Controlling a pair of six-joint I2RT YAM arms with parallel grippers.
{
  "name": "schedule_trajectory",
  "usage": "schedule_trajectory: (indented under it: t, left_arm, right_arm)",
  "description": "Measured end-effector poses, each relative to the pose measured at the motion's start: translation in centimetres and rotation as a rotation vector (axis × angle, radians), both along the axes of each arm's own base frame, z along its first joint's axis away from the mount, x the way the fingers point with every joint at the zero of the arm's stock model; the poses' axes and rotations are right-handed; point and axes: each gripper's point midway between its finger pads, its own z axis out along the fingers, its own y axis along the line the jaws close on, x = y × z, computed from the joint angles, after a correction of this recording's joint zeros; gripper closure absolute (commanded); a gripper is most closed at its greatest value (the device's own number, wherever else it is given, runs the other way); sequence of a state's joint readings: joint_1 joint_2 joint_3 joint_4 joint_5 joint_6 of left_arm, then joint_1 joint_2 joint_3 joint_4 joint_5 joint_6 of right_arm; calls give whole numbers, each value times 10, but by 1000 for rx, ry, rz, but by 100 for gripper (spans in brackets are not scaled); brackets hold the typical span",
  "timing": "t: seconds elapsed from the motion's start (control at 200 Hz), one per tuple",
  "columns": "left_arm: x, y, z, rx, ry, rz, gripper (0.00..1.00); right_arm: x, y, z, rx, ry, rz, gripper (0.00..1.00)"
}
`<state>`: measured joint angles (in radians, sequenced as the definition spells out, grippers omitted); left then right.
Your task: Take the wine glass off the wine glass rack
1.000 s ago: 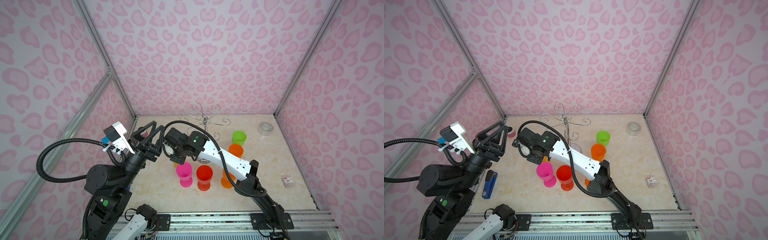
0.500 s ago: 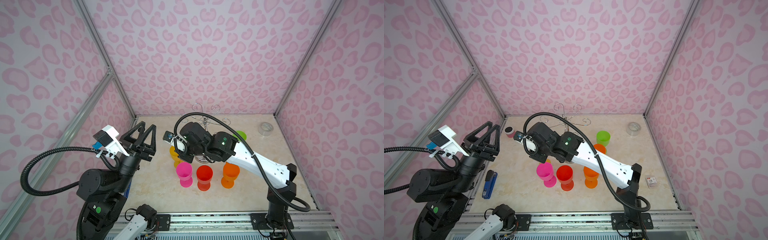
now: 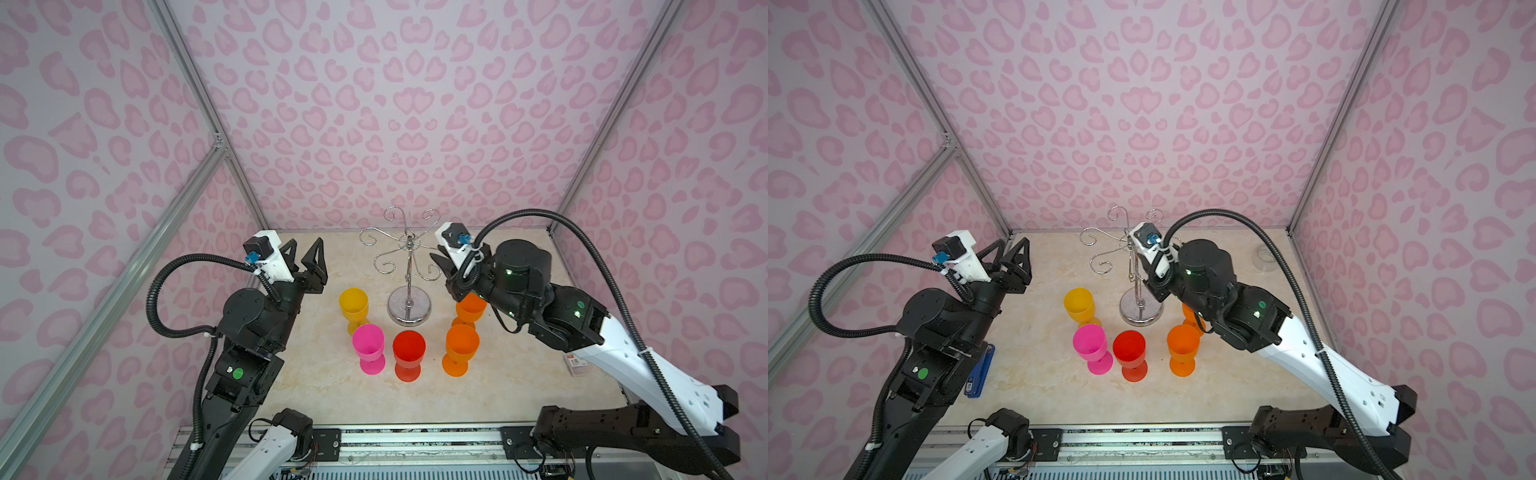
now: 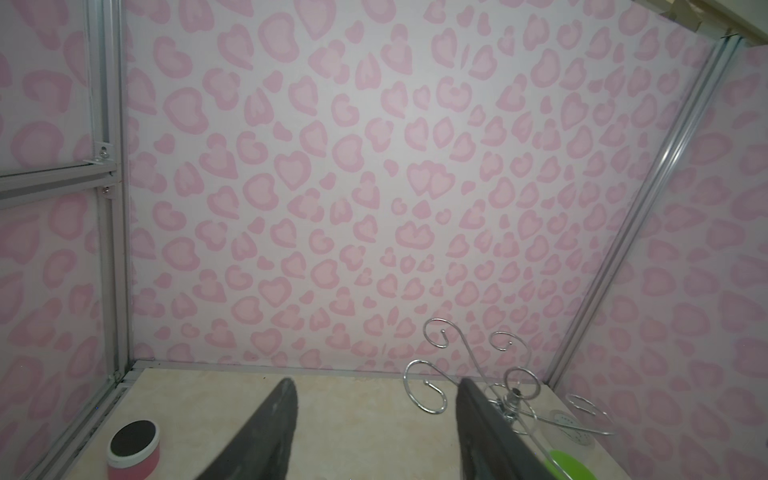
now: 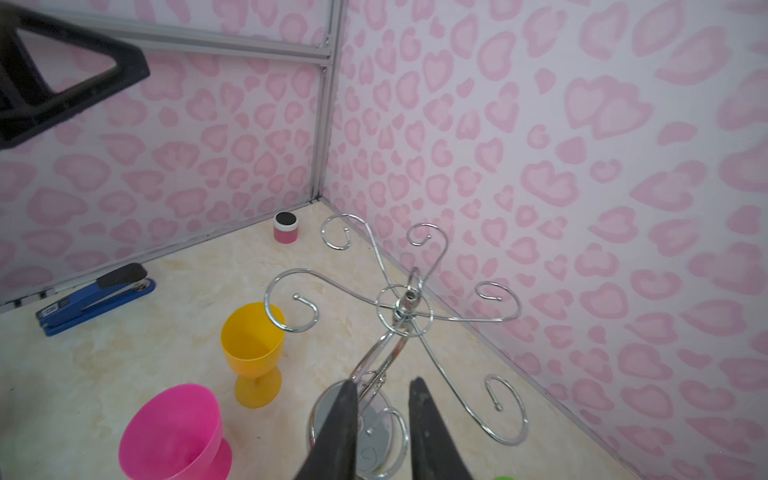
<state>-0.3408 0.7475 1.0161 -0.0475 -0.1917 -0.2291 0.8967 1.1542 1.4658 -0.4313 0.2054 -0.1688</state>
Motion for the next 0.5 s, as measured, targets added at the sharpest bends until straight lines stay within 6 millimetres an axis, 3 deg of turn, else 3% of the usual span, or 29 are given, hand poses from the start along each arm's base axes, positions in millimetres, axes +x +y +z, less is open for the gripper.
schedule_trajectory:
  t: [0.09,0.18,0.35,0.5]
  left_arm:
    - [21,22,-24,-12,56,75,37]
    - [44,40,-56,-3,124,142,37]
    - [81,56,-130,53,268,194,35]
    - [102,72,-189,84,359,231,32]
  right_arm:
    - [10,-58,0,75,-26,-159,76]
    - [13,-95,-4,127,-48,-261,76]
    - [24,-144,-27,185,-54,-440,76]
    - [32,-170,-54,203,-22,-540,76]
